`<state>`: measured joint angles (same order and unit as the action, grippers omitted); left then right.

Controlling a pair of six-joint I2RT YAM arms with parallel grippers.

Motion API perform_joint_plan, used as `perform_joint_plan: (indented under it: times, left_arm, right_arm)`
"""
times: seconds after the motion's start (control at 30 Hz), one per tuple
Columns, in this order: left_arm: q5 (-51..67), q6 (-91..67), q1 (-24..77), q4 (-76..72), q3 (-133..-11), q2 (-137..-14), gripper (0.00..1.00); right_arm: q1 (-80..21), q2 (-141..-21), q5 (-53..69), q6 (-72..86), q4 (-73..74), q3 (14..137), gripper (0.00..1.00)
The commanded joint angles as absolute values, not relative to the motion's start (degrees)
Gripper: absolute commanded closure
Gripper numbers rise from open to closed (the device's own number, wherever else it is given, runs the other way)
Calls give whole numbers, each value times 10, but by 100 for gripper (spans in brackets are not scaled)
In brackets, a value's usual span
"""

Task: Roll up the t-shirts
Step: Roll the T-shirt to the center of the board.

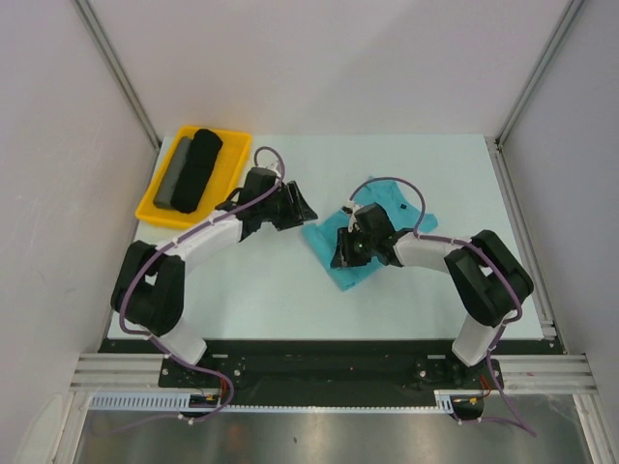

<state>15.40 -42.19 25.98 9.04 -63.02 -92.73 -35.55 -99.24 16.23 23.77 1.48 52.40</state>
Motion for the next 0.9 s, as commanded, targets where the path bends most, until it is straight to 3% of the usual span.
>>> perform_joint_plan:
  times: [0.0, 0.3, 0.43, 0.63, 0.87]
  left_arm:
    - [180, -443, 279, 43, -596, -944, 46]
    - [164, -462, 305, 15, -615, -1021, 60]
    - [142, -461, 308, 40, -640, -1051, 66]
    - [127, -459, 312, 78, -675, -1075, 68]
    - [121, -452, 315, 99, -695, -1081, 68]
  right_arm:
    - [-330, -1021, 307, 290, -40, 494, 64]
    - [-294, -1036, 354, 330, -87, 460, 64]
    - [-290, -1015, 346, 332, -84, 452, 59]
    - [-308, -928, 244, 311, -23, 431, 44]
    - [-363, -846, 120, 307, 39, 391, 46]
